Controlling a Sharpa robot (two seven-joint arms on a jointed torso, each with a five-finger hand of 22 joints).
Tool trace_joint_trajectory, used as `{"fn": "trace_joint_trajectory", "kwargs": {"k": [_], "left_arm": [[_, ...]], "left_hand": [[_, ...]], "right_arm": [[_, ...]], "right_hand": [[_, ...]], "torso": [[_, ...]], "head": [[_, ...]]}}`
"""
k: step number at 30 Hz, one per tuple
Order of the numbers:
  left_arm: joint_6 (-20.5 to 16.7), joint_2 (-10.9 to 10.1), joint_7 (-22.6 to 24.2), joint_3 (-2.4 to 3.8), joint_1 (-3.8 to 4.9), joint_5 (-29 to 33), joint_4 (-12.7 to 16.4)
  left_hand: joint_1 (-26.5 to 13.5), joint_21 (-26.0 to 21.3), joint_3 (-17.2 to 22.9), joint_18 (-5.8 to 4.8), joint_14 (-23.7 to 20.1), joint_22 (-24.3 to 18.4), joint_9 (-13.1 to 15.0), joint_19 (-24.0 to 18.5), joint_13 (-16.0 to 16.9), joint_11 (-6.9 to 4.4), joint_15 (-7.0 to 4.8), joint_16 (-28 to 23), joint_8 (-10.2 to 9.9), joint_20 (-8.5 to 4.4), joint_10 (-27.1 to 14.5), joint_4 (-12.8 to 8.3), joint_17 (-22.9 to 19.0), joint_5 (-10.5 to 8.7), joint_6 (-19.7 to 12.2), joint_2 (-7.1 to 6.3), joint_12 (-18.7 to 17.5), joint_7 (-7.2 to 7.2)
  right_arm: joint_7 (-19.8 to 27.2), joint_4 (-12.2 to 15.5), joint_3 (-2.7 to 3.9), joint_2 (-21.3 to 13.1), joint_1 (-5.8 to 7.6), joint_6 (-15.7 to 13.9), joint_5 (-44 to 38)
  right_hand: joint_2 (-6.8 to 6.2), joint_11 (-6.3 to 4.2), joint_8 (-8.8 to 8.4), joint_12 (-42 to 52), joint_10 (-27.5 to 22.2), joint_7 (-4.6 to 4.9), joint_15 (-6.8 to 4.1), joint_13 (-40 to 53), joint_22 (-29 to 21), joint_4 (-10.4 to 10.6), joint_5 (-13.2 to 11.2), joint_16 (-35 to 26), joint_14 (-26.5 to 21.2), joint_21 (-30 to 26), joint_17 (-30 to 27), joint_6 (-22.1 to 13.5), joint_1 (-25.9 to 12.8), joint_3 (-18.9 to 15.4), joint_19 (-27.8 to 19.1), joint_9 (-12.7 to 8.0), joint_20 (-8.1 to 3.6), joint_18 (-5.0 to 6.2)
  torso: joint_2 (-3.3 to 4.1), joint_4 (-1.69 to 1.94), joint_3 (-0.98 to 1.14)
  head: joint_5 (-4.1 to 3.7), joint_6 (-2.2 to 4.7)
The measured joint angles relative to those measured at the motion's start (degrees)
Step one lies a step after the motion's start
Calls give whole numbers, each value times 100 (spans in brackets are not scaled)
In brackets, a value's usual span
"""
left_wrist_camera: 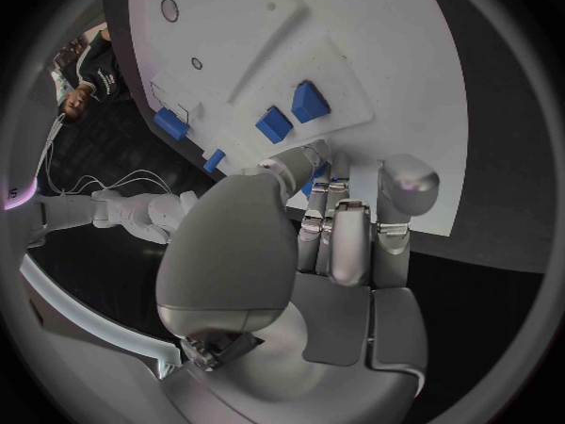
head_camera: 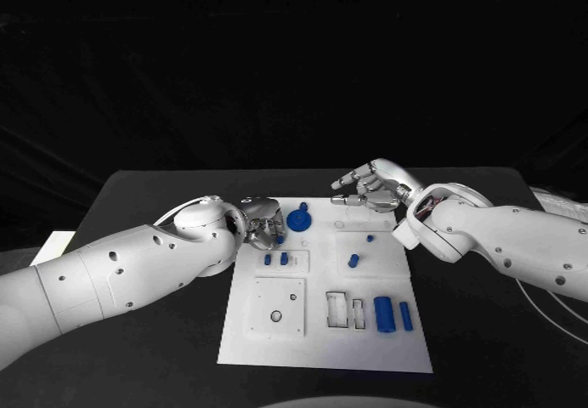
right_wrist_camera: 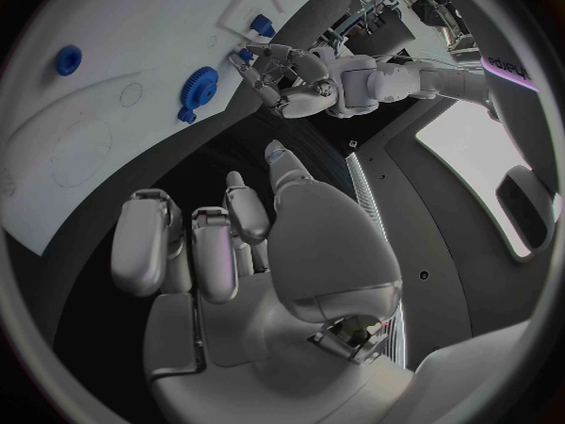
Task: Assemble the parts on the task board
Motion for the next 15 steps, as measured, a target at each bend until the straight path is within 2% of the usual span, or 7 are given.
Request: {"fn": "trace_joint_trajectory", "kwargs": {"k": [7,15], "left_arm": [[10,0,-1,1,0,0,0],[10,-14,-1,4,0,4,7]], "left_hand": [[-22,0,0,0,0,0,-9,0,-13,28,0,0,-45,0,-29,0,-27,0,-32,-22,-63,31],[-53,0,48,1,-2,8,-40,22,-17,66,42,0,-245,21,-112,-12,-55,0,-301,-53,-162,71]], "right_arm": [[0,0,0,0,0,10,0],[0,-5,0,-1,-1,16,0]], "right_hand": [[0,0,0,0,0,0,0,0,0,0,0,0,0,0,2,0,0,0,0,0,0,0],[0,0,0,0,0,0,0,-1,0,0,0,0,0,0,1,0,0,0,0,0,0,0]], "torso": [[-2,3,0],[-4,2,0]], "head": [[1,-4],[1,-5]]}}
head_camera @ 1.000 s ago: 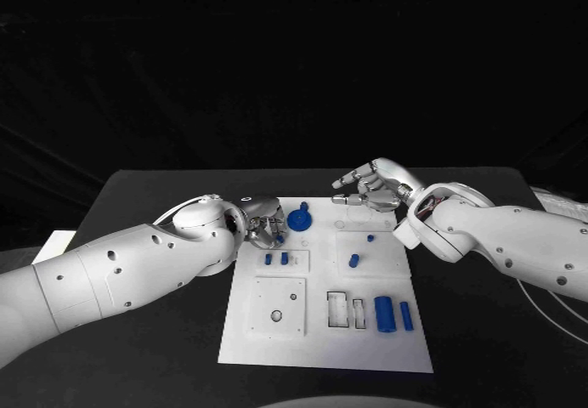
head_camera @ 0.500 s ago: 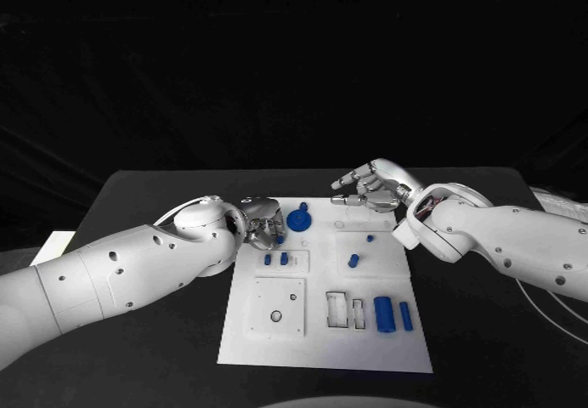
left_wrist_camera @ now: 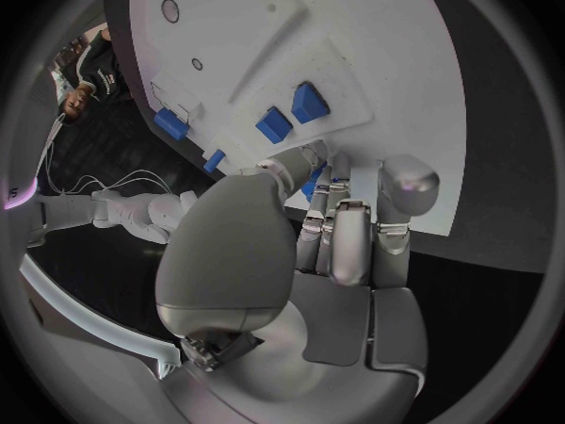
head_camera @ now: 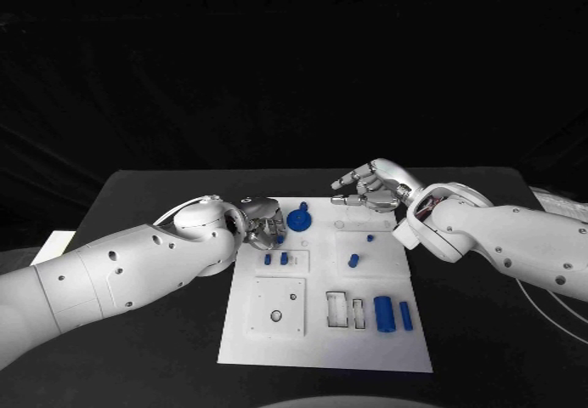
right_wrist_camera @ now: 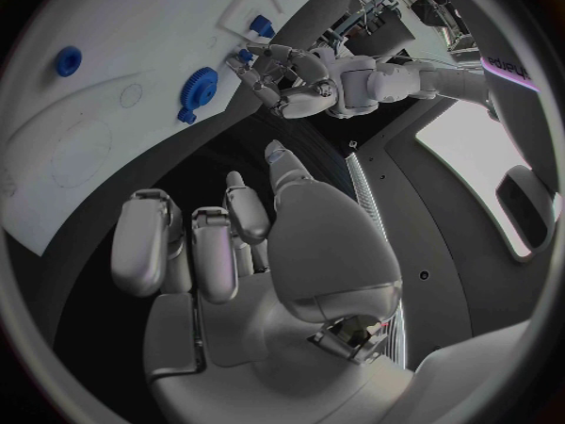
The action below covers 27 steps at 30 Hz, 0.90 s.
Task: Assemble the parts on the task board
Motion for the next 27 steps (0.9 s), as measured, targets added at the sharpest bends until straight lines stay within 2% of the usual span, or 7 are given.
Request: {"fn": "trace_joint_trajectory", "kwargs": {"k": [6,11,18,21,25,27], "left_arm": [[-22,-34,5,6,4,9,0],[-90,-84,14,8,4,17,0],[-294,-261,86,7,-9,110,32],[-407,-363,170,34,-12,236,57],[-638,-555,394,67,-4,707,87],[-773,-681,569,75,0,1165,104]], "left_hand": [[-40,-17,22,1,0,-15,-9,-22,-69,52,41,0,-32,21,-178,-10,-46,0,-432,-40,-169,39],[-61,-76,22,1,1,-54,-8,-21,-134,93,81,0,-32,61,-365,-10,-89,0,-519,-61,-261,73],[-60,-105,20,0,1,-66,19,-7,-169,125,81,0,-12,76,-552,-12,-120,0,-476,-61,-314,67],[-60,-105,2,0,1,-64,27,-1,-159,126,81,0,6,83,-552,-24,-136,0,-377,-61,-291,64],[-60,-206,-12,0,1,-113,39,-1,-139,98,81,0,61,83,-475,-10,-142,0,-235,-61,-211,62],[-60,-294,-10,0,1,-164,47,0,-137,93,81,0,98,83,-436,-8,-136,0,-142,-61,-192,75]], "right_arm": [[-4,-17,0,-3,-1,10,0],[-14,-49,0,-6,-1,31,0],[-24,-82,0,-21,-1,72,-1],[-27,-88,0,-29,-1,90,-8],[-38,-89,-1,-64,-2,119,-41],[-53,-70,-1,-111,-3,140,-95]], "right_hand": [[0,0,0,-170,-75,0,0,-46,-75,0,0,-57,0,-49,0,0,0,0,-22,0,-22,0],[0,-1,0,-1107,-488,-21,0,-658,-174,0,0,-110,0,-109,-1,-22,0,0,-73,0,-12,0],[70,2,24,-2393,-886,-54,0,-1639,-207,-31,0,-175,0,-134,-1,-30,70,0,-93,16,-32,-1],[118,-25,44,-3069,-1152,-82,0,-2176,-230,-79,-84,-195,0,-166,-1,47,118,48,-93,28,-32,0],[123,-22,45,-3652,-1294,-82,0,-2728,-233,-127,-239,-200,0,-165,-1,167,241,166,-93,33,-32,-1],[150,-22,45,-4056,-1337,-75,0,-3155,-249,-158,-303,-245,0,-187,-2,226,346,295,-93,35,-32,0]], "torso": [[0,0,-2],[1,0,-3],[2,-2,-4],[2,-3,-1],[-1,-2,2],[-6,-2,3]], "head": [[-14,2],[-19,2],[-20,5],[-20,5],[-29,10],[-36,23]]}}
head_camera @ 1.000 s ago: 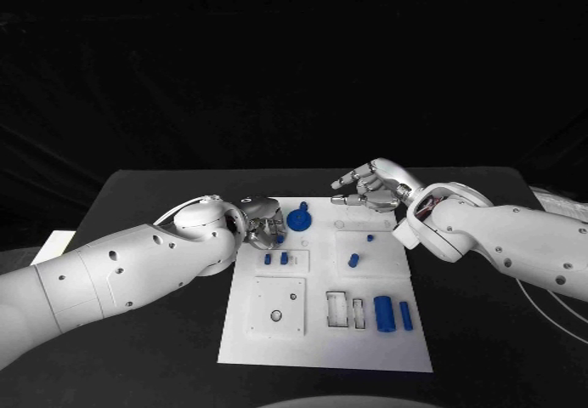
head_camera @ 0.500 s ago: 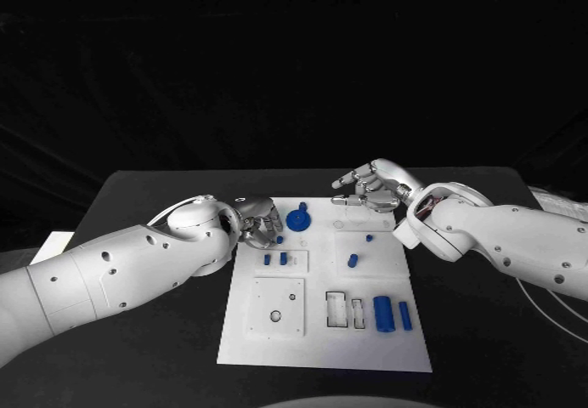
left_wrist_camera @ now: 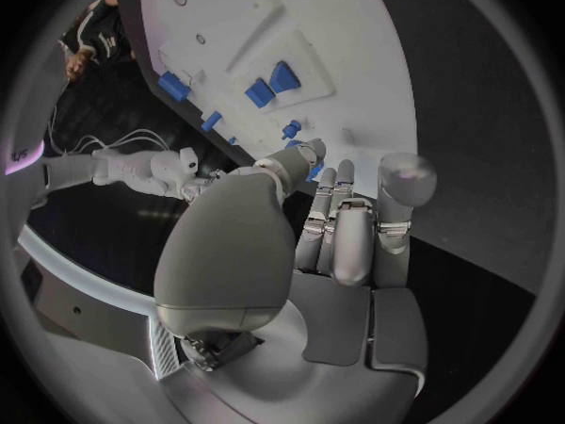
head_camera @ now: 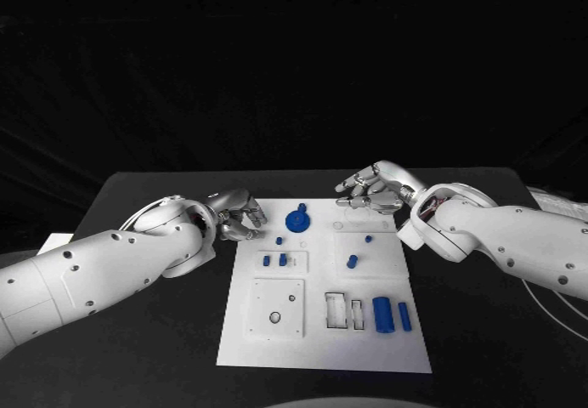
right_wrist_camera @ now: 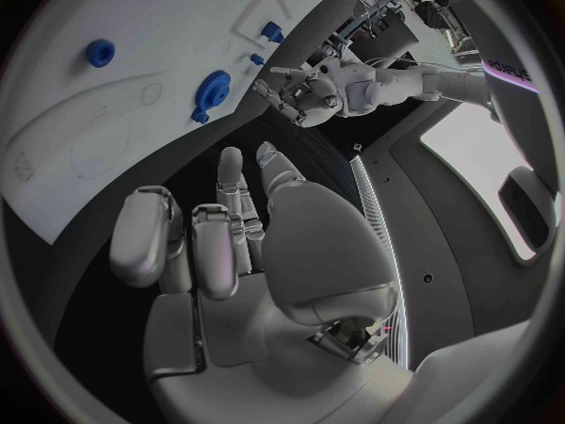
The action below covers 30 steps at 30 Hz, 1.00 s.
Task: Assemble the parts on the task board
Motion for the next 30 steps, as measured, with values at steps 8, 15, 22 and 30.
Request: {"fn": "trace_joint_trajectory", "kwargs": {"k": [8,15,22,30], "left_arm": [[-425,-504,998,0,6,2745,271],[-479,-886,1966,-68,-14,5533,831],[-442,-1130,2516,-87,-76,7125,1177],[-406,-1210,2770,-90,-93,7755,1296]], "left_hand": [[-31,-1115,92,86,-102,-606,2,-78,26,-9,33,-341,53,67,276,66,-671,59,215,125,202,25],[-197,-2268,-226,226,-503,-1256,-13,-472,58,-48,30,-809,75,101,314,219,-1522,59,232,196,396,9],[-219,-2340,-333,224,-543,-1318,-19,-492,73,-49,29,-843,75,81,315,235,-1644,59,231,219,465,9],[-218,-2369,-365,223,-584,-1336,-18,-513,79,-69,30,-872,75,101,336,234,-1719,57,231,219,500,9]], "right_arm": [[-225,321,0,-399,6,156,-611],[-763,816,1,-768,18,478,-1823],[-1337,1082,2,-853,-9,803,-3320],[-1742,1180,1,-790,-89,962,-4463]], "right_hand": [[-116,45,0,-1096,5,-4,0,-1244,-29,-215,-31,-21,0,-13,0,229,330,575,0,0,0,0],[-396,84,0,-1793,231,23,42,-2120,-64,-238,-154,-79,0,-53,-1,421,182,1002,-12,-8,12,0],[-581,135,-3,-1987,94,25,63,-2440,-248,-190,-278,-219,-21,-171,-1,439,130,1051,-62,-8,62,90],[-665,133,-23,-2016,13,7,63,-2736,-362,-134,-430,-288,-21,-255,-61,457,153,1156,-82,-24,82,90]], "torso": [[-14,-20,-10],[-52,-44,-48],[-90,-50,-87],[-94,-54,-98]], "head": [[-60,82],[-300,145],[-418,159],[-409,169]]}}
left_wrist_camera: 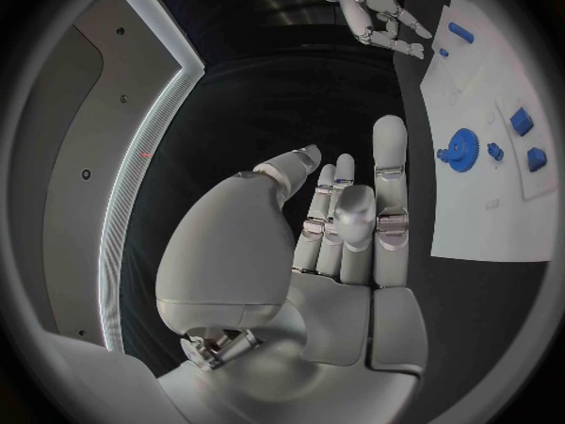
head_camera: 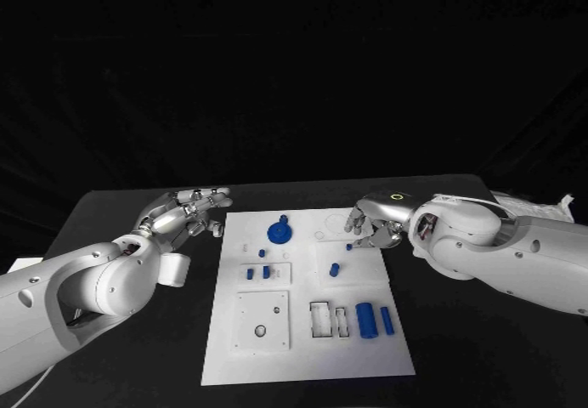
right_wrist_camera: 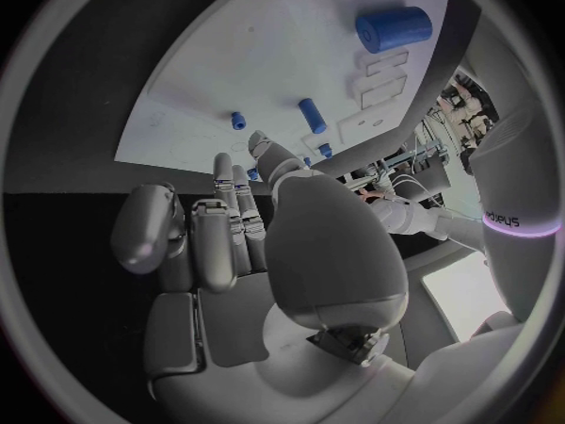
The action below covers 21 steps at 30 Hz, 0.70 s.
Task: Assemble the parts on the task board
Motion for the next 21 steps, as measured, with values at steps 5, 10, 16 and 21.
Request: {"fn": "trace_joint_trajectory", "kwargs": {"k": [5,10,16,21], "left_arm": [[9,-23,76,-1,-2,139,28],[12,-41,111,-1,-3,209,63],[10,-59,118,-2,-4,252,87],[6,-66,118,-3,-4,270,93]], "left_hand": [[0,0,-33,-1,-12,-8,0,0,0,0,-12,-27,0,0,0,0,-25,0,0,0,0,0],[0,0,-46,-1,-29,-13,0,0,4,0,-14,-38,0,0,0,-1,-42,0,0,0,0,0],[0,-28,-69,-2,-43,-33,1,0,4,0,1,-70,0,0,0,-24,-108,-1,0,0,32,0],[0,-28,-69,-2,-84,-41,-4,0,4,0,0,-70,0,0,0,-24,-129,-1,-1,0,32,0]], "right_arm": [[-129,-16,-1,115,-40,68,-348],[-184,-93,0,235,-97,150,-502],[-197,-216,-1,348,-183,280,-579],[-197,-293,-2,420,-222,360,-598]], "right_hand": [[-47,1,0,0,-40,-1,0,-261,-48,18,-120,-40,0,-27,-51,1,47,200,0,-15,0,0],[-29,1,0,0,-40,-1,0,-493,-49,16,-221,-66,0,-27,-84,1,139,458,0,-15,0,0],[-36,1,0,0,-40,-2,0,-675,-62,17,-243,-66,0,-47,-103,2,173,662,0,-21,0,0],[-36,1,0,0,-40,-2,0,-766,-80,30,-243,-89,0,-47,-121,2,173,757,0,-21,0,0]], "torso": [[6,5,-1],[7,13,-1],[9,13,2],[9,10,2]], "head": [[7,-9],[22,-34],[63,-68],[80,-86]]}}
